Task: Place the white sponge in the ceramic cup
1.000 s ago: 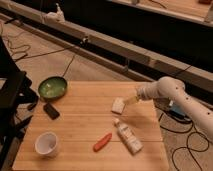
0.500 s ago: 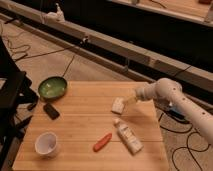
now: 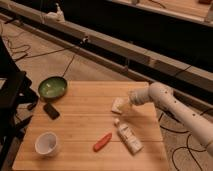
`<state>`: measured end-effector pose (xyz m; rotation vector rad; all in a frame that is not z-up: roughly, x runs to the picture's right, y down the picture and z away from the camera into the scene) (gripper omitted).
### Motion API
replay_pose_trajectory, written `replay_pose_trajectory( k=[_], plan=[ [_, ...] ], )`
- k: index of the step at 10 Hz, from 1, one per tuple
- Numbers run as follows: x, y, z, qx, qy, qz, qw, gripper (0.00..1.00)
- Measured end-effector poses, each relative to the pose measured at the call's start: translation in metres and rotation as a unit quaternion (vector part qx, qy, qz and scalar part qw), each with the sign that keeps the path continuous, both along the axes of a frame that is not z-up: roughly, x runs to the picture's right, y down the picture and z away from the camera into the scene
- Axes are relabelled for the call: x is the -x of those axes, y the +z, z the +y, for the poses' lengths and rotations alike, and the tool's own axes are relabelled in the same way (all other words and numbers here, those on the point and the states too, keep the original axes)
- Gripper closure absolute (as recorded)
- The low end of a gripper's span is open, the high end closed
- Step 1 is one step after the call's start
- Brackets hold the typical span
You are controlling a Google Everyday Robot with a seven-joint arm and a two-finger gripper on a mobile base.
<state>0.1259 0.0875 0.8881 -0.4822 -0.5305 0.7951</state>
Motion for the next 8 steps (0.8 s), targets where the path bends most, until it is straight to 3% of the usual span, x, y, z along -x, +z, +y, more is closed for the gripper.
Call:
replay_pose_trajectory(
  k=[3, 8],
  plan=[
    [0.008, 0.02, 0.02, 0.012, -0.017, -0.005, 0.9998, 0.2],
    [0.019, 0.05, 0.026, 0.018, -0.037, -0.004, 0.9992, 0.2]
  ],
)
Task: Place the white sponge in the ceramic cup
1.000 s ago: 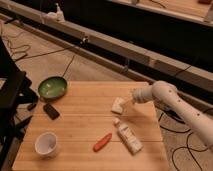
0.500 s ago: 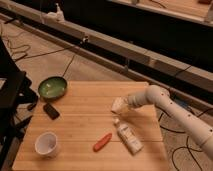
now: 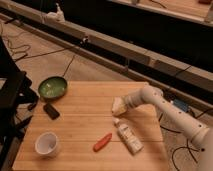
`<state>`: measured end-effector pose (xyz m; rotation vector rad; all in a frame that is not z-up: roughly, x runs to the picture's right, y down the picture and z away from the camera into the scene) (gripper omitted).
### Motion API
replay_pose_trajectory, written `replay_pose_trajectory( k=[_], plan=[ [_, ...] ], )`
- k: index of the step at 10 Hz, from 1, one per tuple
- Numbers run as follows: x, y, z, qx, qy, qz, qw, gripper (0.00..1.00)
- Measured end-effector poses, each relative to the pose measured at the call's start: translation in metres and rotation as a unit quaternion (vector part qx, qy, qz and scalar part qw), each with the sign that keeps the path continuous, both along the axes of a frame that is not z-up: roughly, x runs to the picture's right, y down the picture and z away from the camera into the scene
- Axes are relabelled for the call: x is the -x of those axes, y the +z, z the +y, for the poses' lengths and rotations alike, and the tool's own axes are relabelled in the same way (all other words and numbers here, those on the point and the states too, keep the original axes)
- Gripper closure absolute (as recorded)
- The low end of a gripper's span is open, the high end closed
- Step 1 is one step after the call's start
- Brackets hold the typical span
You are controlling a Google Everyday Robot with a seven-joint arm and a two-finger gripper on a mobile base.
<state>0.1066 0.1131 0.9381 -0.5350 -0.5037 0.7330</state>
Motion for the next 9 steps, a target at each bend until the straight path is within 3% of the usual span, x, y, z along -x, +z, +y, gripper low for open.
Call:
replay_pose_trajectory(
  k=[1, 5, 8, 9],
  plan=[
    [-0.002, 0.001, -0.001, -0.001, 0.005, -0.002, 1.0, 0.25],
    [-0.002, -0.016, -0.022, -0.024, 0.022, -0.016, 0.9993, 0.65],
    [0.0, -0.056, -0.054, -0.073, 0.022, -0.027, 0.9967, 0.96],
    [0.005, -0.072, -0.062, -0.088, 0.017, -0.034, 0.9954, 1.0]
  ],
)
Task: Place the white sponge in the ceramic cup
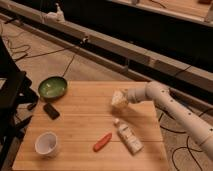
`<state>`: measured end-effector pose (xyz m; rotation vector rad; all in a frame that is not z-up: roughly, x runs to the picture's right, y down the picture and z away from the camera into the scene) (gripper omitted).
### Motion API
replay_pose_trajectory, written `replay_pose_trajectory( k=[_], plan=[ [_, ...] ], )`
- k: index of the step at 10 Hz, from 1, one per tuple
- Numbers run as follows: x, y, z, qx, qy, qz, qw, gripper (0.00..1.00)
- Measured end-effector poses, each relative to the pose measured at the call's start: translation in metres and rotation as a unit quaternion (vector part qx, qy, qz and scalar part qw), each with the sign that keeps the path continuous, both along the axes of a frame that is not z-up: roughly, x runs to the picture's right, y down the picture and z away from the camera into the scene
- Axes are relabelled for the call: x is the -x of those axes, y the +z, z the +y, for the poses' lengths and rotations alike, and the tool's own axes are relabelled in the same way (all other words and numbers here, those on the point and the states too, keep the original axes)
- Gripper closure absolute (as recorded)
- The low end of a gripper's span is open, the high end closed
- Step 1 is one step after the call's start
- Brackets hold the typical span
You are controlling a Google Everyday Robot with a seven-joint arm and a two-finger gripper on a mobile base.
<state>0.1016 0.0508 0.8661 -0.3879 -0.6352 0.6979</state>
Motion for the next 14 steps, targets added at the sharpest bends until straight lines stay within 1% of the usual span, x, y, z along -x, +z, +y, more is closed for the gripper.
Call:
replay_pose_trajectory(
  k=[1, 2, 3, 4, 5, 6, 7, 8, 9, 10, 14],
  plan=[
    [0.01, -0.014, -0.003, -0.01, -0.013, -0.008, 0.9998, 1.0],
    [0.029, -0.032, -0.003, -0.018, -0.033, -0.024, 0.999, 1.0],
    [0.051, -0.046, 0.002, -0.017, -0.054, -0.046, 0.9973, 1.0],
    [0.08, -0.062, 0.011, -0.01, -0.078, -0.076, 0.994, 1.0],
    [0.108, -0.076, 0.02, 0.0, -0.101, -0.109, 0.9889, 1.0],
    [0.142, -0.091, 0.029, 0.015, -0.121, -0.152, 0.9808, 1.0],
    [0.173, -0.109, 0.032, 0.026, -0.136, -0.195, 0.9709, 1.0],
    [0.2, -0.128, 0.034, 0.035, -0.15, -0.236, 0.9595, 1.0],
    [0.211, -0.138, 0.031, 0.041, -0.155, -0.256, 0.9534, 1.0],
    [0.215, -0.141, 0.031, 0.044, -0.157, -0.263, 0.9511, 1.0],
    [0.214, -0.141, 0.03, 0.044, -0.157, -0.262, 0.9512, 1.0]
  ],
)
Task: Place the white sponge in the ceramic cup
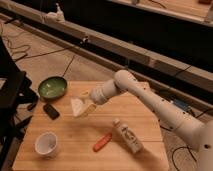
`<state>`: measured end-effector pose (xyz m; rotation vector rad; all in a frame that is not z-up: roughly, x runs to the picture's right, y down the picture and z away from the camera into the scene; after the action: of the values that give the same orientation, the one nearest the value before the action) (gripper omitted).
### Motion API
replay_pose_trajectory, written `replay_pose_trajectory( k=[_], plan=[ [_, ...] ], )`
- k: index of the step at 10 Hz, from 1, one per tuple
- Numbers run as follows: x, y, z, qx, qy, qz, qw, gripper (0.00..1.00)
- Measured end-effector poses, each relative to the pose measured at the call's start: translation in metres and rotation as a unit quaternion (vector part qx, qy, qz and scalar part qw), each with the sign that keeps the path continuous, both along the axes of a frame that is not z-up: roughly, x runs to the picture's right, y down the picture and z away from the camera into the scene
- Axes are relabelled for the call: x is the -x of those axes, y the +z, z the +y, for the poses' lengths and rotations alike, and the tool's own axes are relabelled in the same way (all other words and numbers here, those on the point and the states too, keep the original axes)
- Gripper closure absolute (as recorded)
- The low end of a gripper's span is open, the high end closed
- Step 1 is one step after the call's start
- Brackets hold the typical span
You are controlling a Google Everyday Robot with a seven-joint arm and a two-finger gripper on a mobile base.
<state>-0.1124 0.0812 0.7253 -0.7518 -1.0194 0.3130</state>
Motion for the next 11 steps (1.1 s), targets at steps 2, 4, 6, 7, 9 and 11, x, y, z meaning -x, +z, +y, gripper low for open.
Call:
replay_pose_trajectory(
  k=[2, 4, 6, 7, 9, 11],
  plan=[
    [0.001, 0.001, 0.004, -0.009, -0.028, 0.004, 0.9996, 1.0],
    [0.025, 0.006, 0.024, -0.025, -0.117, 0.003, 0.9928, 1.0],
    [0.055, 0.002, 0.035, -0.032, -0.175, -0.015, 0.9839, 1.0],
    [0.068, -0.002, 0.036, -0.035, -0.188, -0.026, 0.9811, 1.0],
    [0.108, -0.019, 0.034, -0.045, -0.208, -0.071, 0.9745, 1.0],
    [0.136, -0.033, 0.026, -0.054, -0.208, -0.112, 0.9703, 1.0]
  ],
)
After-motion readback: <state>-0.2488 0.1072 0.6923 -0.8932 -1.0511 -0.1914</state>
